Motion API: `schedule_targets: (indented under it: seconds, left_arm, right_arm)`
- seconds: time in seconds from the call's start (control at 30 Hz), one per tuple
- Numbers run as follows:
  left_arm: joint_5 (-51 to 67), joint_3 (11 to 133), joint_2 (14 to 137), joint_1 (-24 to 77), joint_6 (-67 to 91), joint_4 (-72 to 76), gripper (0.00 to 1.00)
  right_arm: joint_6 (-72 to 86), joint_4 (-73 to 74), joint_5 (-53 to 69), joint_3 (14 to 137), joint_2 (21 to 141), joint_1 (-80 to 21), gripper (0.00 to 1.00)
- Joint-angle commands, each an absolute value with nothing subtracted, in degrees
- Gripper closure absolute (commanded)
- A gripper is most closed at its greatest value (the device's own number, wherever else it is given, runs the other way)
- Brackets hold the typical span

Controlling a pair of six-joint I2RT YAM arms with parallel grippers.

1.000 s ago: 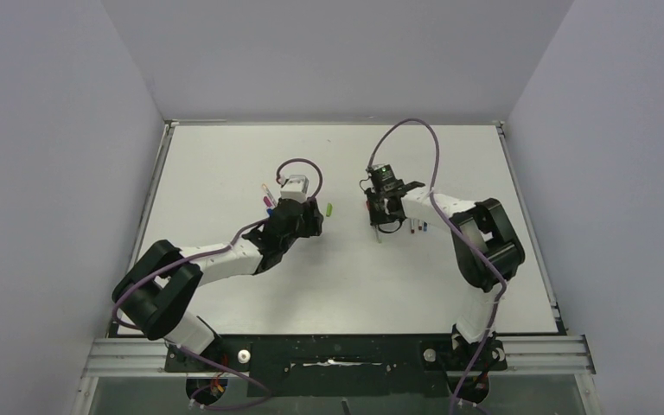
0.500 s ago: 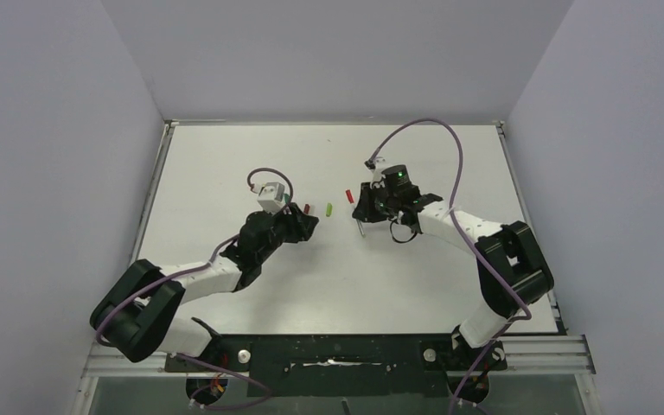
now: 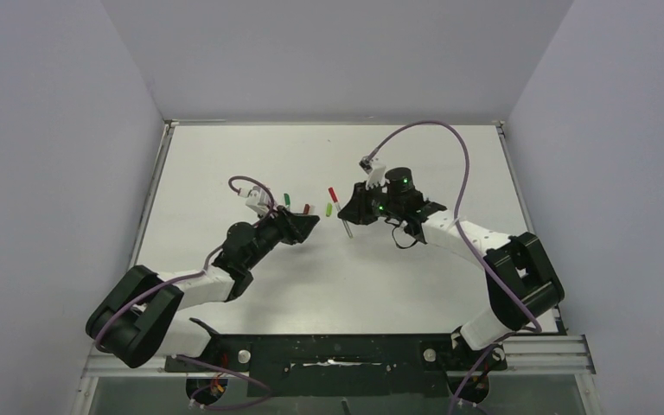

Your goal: Open the pen caps

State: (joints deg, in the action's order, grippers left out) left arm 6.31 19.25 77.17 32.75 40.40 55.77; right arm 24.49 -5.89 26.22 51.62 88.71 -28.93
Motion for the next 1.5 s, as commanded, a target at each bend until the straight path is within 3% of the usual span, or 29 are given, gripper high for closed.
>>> schedule_targets:
  seconds: [0.0,1.47]
  left_arm:
    - [10.5,18.7,76.8,31.7,43.1,66.5,0.5]
    - [9.6,17.2,78.0,30.1,44.1,68.8,0.5]
  right_arm:
    - [23.9,-10.9,29.5,52.2,87.2,-30.9,0.98]
    - [19.1,-11.6,29.7,53.3,86.4,-39.9,1.0]
